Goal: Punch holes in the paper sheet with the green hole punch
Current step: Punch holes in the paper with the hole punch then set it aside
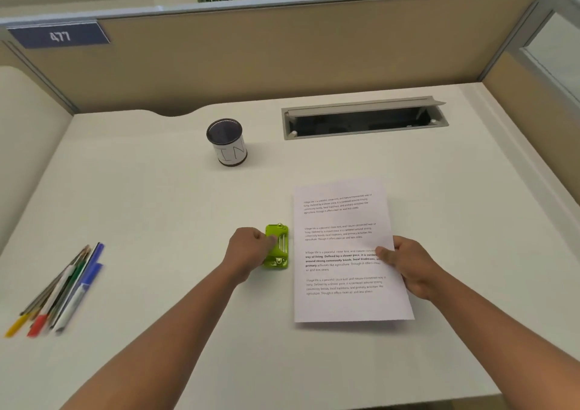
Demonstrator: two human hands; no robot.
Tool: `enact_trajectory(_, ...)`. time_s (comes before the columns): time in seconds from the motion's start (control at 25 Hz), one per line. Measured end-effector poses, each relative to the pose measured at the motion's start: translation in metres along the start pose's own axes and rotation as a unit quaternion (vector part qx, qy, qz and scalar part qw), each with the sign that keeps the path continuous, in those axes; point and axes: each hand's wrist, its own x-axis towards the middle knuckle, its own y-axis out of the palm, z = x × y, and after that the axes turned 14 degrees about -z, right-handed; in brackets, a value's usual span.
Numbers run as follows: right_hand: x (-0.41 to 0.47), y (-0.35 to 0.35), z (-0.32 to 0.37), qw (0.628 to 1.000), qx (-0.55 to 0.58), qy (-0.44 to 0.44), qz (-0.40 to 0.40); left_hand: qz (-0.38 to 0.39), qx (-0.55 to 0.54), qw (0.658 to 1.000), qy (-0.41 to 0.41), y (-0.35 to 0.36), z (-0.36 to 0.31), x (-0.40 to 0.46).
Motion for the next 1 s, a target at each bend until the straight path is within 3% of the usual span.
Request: enact_trajectory(1.0, 0.003, 0.023, -0.009, 0.999, -0.020, -0.022, 0.025, -0.036, -0.003, 0.999, 0.007, 0.007, 0.017, -0.022)
